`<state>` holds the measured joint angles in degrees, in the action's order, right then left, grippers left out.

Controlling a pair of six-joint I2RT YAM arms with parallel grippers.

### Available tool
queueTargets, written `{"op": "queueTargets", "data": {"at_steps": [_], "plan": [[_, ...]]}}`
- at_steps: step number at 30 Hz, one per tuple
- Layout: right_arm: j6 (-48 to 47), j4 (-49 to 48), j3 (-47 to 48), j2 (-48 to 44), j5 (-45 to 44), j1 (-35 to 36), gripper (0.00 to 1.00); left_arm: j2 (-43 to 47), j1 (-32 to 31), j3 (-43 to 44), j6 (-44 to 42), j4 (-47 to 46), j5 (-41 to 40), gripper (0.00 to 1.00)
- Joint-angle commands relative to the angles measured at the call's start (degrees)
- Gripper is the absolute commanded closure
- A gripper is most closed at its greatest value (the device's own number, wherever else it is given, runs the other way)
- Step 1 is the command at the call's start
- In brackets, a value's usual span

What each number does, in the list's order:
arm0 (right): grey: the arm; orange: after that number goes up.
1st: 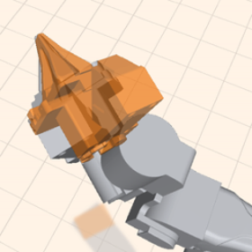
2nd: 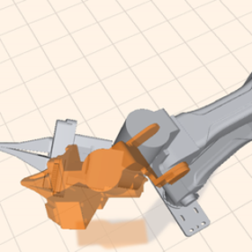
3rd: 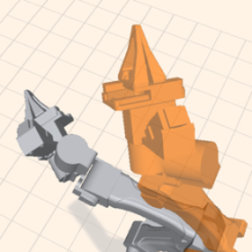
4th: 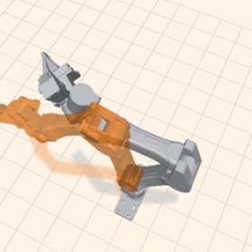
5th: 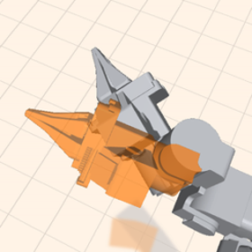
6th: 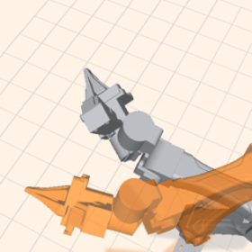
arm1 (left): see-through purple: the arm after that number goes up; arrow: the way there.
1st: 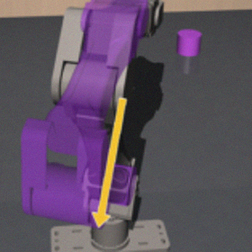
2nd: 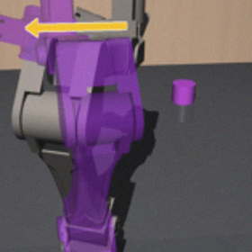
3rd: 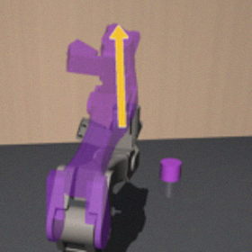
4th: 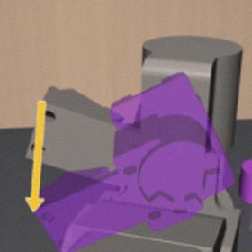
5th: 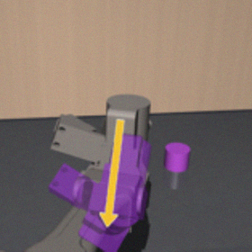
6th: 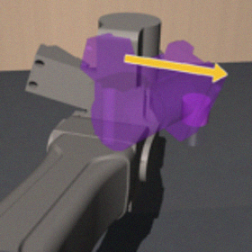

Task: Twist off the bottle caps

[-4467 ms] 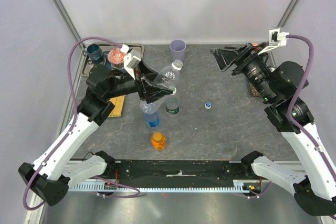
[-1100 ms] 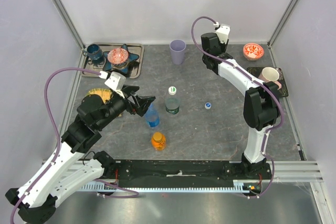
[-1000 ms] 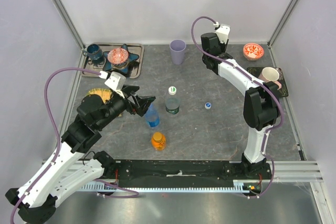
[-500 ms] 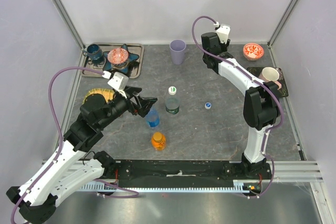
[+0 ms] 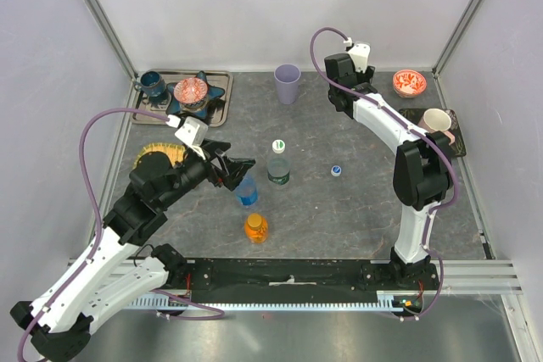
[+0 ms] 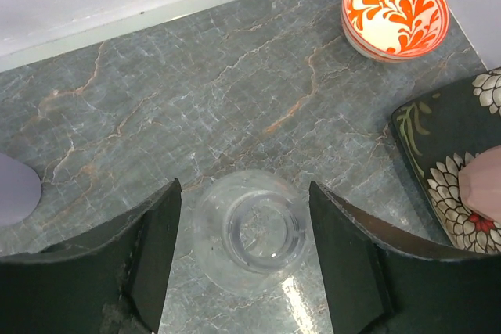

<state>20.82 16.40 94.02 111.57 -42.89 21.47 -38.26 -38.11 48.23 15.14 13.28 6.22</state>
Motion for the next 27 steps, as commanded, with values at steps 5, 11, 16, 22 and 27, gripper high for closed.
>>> {"op": "queueTargets", "data": {"at_steps": [5, 11, 16, 22, 27], "plan": [[0.6, 1.8, 2.7, -1.2, 0.6, -0.4, 0.25, 0.6, 0.0, -1.6, 1.8, -2.1, 1.0, 0.07], [0.7, 2.2, 2.7, -3.1, 1.4, -0.3, 0.23, 0.9, 0.0, -1.5, 1.8, -2.1, 1.0, 0.07], [1.1, 3.2, 2.2, -5.1, 1.8, -0.2, 0.22, 1.1, 0.0, -1.5, 2.0, -2.0, 1.0, 0.06], [3.7, 8.5, 2.7, -13.7, 2.9, 0.7, 0.21, 2.1, 0.0, -0.5, 1.0, -1.0, -2.1, 0.01], [2.4, 5.8, -4.3, -27.3, 14.5, 6.7, 0.21, 2.2, 0.0, 0.5, 0.8, -0.4, -5.3, 0.01]]}}
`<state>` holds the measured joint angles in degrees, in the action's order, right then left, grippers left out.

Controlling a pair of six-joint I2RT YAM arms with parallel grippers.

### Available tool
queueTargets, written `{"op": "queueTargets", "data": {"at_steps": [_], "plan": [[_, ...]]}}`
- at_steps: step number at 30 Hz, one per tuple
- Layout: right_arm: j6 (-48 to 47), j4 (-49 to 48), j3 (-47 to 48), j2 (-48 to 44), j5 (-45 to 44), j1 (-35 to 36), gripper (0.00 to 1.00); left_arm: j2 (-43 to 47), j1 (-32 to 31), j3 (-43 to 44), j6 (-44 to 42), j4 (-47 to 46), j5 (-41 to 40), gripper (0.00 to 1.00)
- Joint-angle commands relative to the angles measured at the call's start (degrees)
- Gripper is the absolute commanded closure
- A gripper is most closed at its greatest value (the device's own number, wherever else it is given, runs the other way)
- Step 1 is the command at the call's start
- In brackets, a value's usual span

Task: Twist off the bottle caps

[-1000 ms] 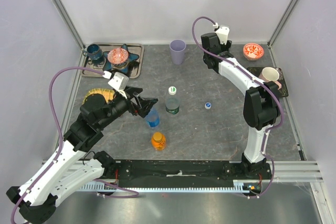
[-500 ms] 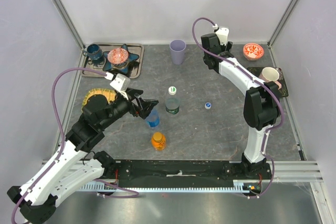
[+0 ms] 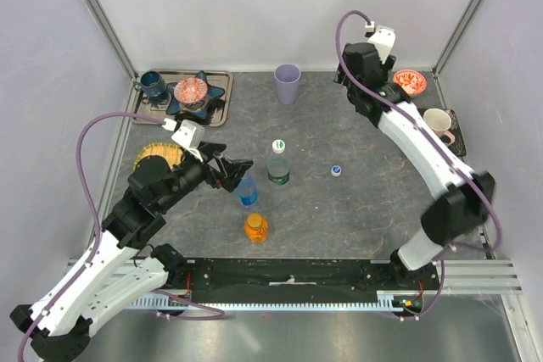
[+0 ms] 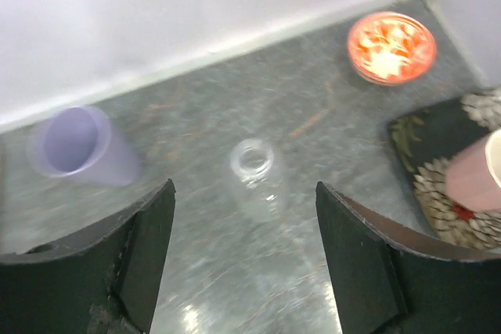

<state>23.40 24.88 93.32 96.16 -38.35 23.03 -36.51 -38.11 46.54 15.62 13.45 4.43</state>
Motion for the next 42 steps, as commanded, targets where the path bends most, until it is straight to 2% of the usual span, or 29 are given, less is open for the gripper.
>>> {"op": "queueTargets", "data": {"at_steps": [1, 3, 7, 10, 14, 24, 36, 39, 42], "plan": [[-2.7, -4.5, -5.8, -14.0, 13.5, 6.4, 0.21, 0.5, 0.0, 2.2, 0.3, -0.4, -4.2, 0.0], [-4.5, -7.7, -11.0, -19.2, 24.1, 9.0, 0.21, 0.7, 0.0, 2.2, 0.4, 0.3, -5.6, 0.0], [-5.3, -7.8, -14.6, -22.4, 33.9, 16.8, 0.19, 2.1, 0.0, 1.9, -0.2, 0.8, -8.1, 0.0], [-5.1, -7.6, -15.8, -22.9, 32.6, 20.7, 0.16, 3.6, 0.0, 1.1, -0.8, 0.8, -9.2, 0.01], [-5.2, -8.1, -17.5, -20.5, 31.8, 22.2, 0.11, 5.8, 0.0, 0.3, -0.8, 0.8, -9.3, 0.0], [-4.5, -11.3, -19.6, -15.1, 29.5, 25.8, 0.1, 8.0, 0.0, -0.2, -0.9, 3.2, -8.8, 0.01], [-3.5, -11.3, -22.4, -12.0, 27.0, 26.5, 0.18, 8.4, 0.0, -1.5, -0.6, 3.4, -8.3, 0.01], [-3.5, -11.4, -22.7, -11.8, 26.8, 26.5, 0.25, 8.2, 0.0, -1.8, -0.4, 3.1, -8.1, 0.01], [-3.4, -11.5, -23.2, -12.2, 26.1, 26.5, 0.41, 7.9, 0.0, -2.0, -0.4, 2.6, -7.9, 0.01]]}}
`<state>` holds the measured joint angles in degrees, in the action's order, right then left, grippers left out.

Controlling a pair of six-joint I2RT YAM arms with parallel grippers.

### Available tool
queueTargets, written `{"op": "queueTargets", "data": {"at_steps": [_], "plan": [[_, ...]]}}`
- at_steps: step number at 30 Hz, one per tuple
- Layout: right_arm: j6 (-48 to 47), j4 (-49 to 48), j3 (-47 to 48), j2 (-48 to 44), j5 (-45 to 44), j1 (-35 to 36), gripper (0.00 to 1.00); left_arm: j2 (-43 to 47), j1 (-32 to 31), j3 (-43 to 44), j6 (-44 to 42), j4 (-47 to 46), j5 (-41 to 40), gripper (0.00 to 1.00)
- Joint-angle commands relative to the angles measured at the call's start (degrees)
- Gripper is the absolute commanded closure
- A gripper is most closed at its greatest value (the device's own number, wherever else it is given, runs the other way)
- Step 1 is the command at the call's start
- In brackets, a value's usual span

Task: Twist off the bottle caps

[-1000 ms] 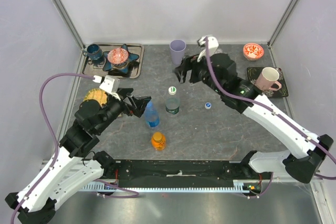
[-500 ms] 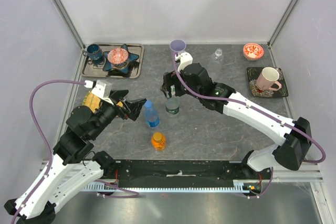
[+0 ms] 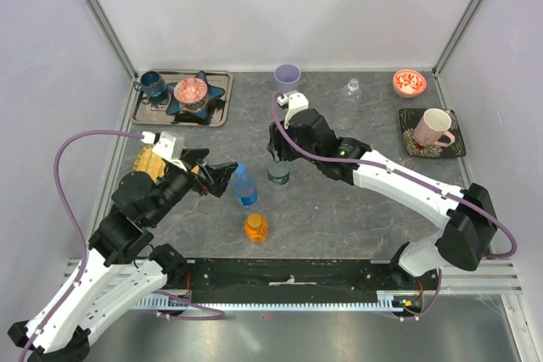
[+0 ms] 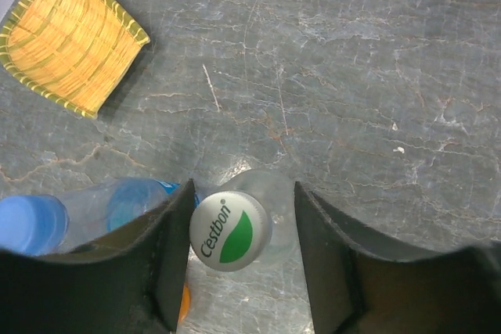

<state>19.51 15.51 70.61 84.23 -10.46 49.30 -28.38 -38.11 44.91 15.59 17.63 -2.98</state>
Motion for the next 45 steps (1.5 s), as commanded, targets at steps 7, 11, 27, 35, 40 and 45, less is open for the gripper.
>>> {"op": "queueTargets", "data": {"at_steps": [7, 11, 27, 35, 40, 45], "plan": [[-0.1, 0.0, 1.4, -9.4, -6.9, 0.2, 0.64, -2.3, 0.0, 1.3, -2.0, -3.9, -2.5, 0.0], [1.4, 2.9, 3.9, -15.6, -10.4, 0.1, 0.7, -6.5, 0.0, 5.0, -3.9, -6.9, -4.7, 0.0], [12.3, 8.7, 13.7, -21.2, 26.3, -15.1, 1.0, -34.8, 13.0, 38.8, 3.3, -9.3, 41.8, 0.01], [18.0, -3.2, 11.5, -23.3, 43.1, -18.2, 1.0, -41.4, 13.6, 32.8, 21.2, -27.6, 70.0, 0.0], [19.6, -6.1, 12.9, -22.8, 46.0, -18.2, 1.0, -40.1, 13.6, 30.9, 16.4, -23.3, 68.6, 0.0], [19.3, -6.3, 14.6, -21.6, 46.3, -18.1, 1.0, -38.9, 13.1, 29.5, 14.6, -23.1, 68.4, 0.0]]}}
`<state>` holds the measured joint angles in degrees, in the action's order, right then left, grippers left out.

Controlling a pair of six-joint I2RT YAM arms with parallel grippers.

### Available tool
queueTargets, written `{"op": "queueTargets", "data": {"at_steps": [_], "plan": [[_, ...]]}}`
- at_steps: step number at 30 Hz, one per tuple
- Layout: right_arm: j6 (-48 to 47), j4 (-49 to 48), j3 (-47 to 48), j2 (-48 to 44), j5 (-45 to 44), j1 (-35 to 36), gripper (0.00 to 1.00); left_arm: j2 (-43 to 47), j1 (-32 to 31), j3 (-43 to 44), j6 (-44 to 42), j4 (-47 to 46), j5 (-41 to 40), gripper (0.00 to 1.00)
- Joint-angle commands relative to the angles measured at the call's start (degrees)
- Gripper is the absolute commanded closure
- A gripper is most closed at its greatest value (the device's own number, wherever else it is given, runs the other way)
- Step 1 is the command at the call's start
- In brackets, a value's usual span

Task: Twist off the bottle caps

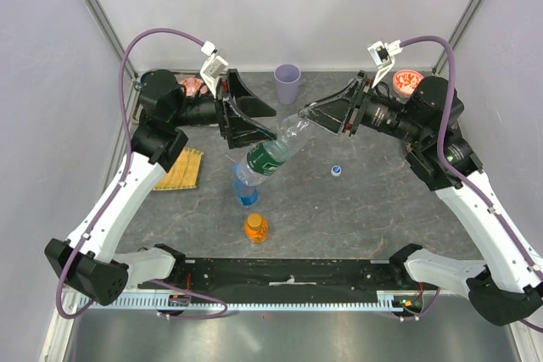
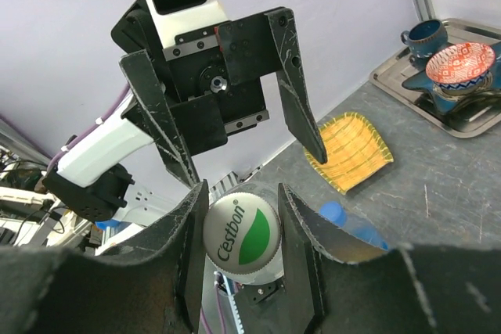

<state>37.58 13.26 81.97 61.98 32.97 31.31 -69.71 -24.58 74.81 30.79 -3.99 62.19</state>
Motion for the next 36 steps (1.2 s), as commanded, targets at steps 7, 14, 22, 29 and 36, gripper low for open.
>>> {"op": "queueTargets", "data": {"at_steps": [7, 14, 22, 29, 36], "plan": [[-0.1, -4.2, 3.8, 1.7, 1.7, -0.1, 1.0, 2.6, -2.8, 0.4, -1.8, -1.6, 5.3, 0.0], [-0.1, -5.6, 4.7, 2.1, 1.6, 0.5, 1.0, 0.1, -5.5, 2.9, -5.0, 2.4, 5.6, 0.0], [-0.9, -5.5, 5.6, 3.2, 0.3, 2.6, 1.0, -2.4, -10.8, 5.8, -12.8, 10.8, 2.9, 0.0], [-1.6, -5.1, 5.7, 3.2, -0.8, 3.2, 1.0, -2.7, -11.5, 6.5, -16.5, 14.4, 1.7, 0.17], [-2.0, -4.6, 5.4, 2.9, -1.5, 3.1, 1.0, -2.4, -11.6, 6.0, -18.8, 16.6, 1.5, 0.35]]}}
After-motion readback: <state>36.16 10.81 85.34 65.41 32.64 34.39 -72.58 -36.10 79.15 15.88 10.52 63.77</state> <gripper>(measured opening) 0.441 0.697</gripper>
